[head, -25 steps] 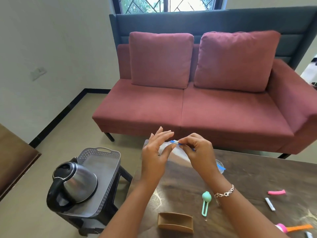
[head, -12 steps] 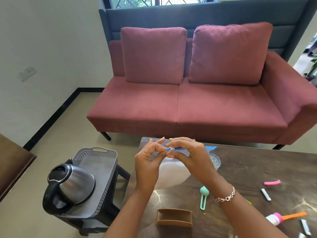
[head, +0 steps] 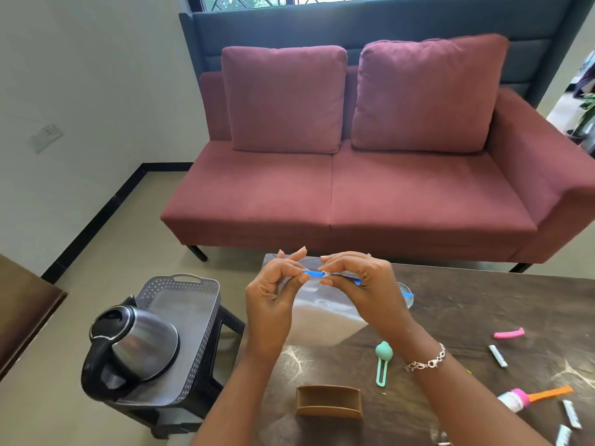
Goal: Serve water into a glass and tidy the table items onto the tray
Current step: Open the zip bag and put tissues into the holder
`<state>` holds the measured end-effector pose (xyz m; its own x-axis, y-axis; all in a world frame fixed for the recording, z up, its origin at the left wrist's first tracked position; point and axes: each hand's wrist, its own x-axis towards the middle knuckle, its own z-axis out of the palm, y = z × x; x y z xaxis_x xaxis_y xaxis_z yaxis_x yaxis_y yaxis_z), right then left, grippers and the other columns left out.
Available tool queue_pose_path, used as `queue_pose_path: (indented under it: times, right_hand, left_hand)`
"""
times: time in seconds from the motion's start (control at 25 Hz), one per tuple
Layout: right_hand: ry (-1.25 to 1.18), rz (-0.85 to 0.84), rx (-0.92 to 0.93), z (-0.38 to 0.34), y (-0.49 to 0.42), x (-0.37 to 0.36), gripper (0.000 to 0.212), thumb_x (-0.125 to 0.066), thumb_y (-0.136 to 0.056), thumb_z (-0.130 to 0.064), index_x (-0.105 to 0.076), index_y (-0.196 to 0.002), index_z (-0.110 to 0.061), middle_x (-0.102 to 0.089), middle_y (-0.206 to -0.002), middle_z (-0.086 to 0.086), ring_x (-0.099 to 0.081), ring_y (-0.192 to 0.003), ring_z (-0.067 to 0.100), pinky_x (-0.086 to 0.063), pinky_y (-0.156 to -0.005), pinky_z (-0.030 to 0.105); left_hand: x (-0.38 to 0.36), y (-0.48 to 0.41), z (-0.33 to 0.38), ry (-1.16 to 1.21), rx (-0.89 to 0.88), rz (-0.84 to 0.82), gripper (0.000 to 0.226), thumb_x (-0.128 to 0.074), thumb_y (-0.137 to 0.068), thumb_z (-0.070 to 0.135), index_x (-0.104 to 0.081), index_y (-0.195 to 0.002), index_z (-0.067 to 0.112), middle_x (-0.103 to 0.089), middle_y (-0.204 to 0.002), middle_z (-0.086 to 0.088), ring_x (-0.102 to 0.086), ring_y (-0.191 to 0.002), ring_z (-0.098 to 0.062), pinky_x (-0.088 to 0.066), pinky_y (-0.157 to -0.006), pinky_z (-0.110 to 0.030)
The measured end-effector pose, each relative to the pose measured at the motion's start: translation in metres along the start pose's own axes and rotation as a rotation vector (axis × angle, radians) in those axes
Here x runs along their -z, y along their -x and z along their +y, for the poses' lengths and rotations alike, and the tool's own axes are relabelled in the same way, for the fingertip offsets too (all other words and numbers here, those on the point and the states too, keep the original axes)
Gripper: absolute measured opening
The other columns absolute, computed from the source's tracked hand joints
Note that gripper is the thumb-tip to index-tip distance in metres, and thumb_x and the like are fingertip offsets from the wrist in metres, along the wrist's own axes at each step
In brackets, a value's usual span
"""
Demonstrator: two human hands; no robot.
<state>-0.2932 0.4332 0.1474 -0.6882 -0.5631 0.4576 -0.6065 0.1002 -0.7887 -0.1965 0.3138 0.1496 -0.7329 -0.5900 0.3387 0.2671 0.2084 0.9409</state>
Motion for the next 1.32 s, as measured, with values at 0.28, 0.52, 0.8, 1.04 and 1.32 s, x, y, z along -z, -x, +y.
queue_pose_path:
  times: [0.28,0.52,0.8,1.04,1.32]
  right_hand:
    - [0.072,0.040,-0.104,0.030,0.017,0.037,0.016,-0.070,-0.068,-0.021,-0.073,-0.075,-0.007,-0.070,-0.081,-0.007,-0.064,-0.083,-0.001,-0.051,-0.079,0.026]
    - [0.118,0.058,-0.124,0.036,0.025,0.055,0.016,-0.068,-0.069,-0.021,-0.072,-0.076,-0.008,-0.068,-0.078,-0.009,-0.063,-0.080,-0.004,-0.051,-0.078,0.026]
    - [0.255,-0.185,-0.025,0.012,0.016,0.035,0.028,-0.062,-0.077,-0.029,-0.072,-0.097,-0.012,-0.071,-0.087,-0.001,-0.061,-0.077,0.010,-0.047,-0.074,0.025]
    - [0.296,-0.097,-0.146,0.012,0.028,0.007,0.009,-0.068,-0.079,-0.018,-0.073,-0.081,-0.011,-0.058,-0.069,-0.001,-0.051,-0.062,0.016,-0.047,-0.060,0.036]
    - [0.315,0.019,-0.177,-0.002,0.041,-0.015,0.014,-0.063,-0.078,-0.022,-0.074,-0.081,-0.014,-0.068,-0.074,0.002,-0.063,-0.064,0.021,-0.053,-0.059,0.038]
  left_hand:
    - [0.024,-0.006,-0.002,0.092,0.039,0.118,0.019,-0.060,-0.076,0.002,-0.059,-0.064,0.017,-0.073,-0.078,0.008,-0.066,-0.104,-0.015,-0.037,-0.108,-0.041]
    - [0.036,-0.013,-0.004,0.084,0.054,0.166,0.026,-0.060,-0.075,0.004,-0.064,-0.062,0.026,-0.074,-0.080,0.010,-0.066,-0.104,-0.014,-0.032,-0.110,-0.050]
    - [0.032,-0.012,-0.002,0.037,0.026,0.047,0.023,-0.058,-0.077,0.000,-0.059,-0.064,0.019,-0.067,-0.070,0.010,-0.066,-0.103,-0.012,-0.032,-0.112,-0.031]
    - [0.021,0.002,-0.005,-0.030,0.145,0.233,0.016,-0.069,-0.076,-0.002,-0.064,-0.074,0.014,-0.071,-0.076,0.005,-0.068,-0.086,-0.011,-0.049,-0.086,-0.024]
    - [-0.031,0.041,0.000,0.309,0.755,0.338,0.010,-0.065,-0.081,0.002,-0.064,-0.074,0.009,-0.062,-0.068,-0.005,-0.056,-0.067,-0.016,-0.050,-0.066,-0.024]
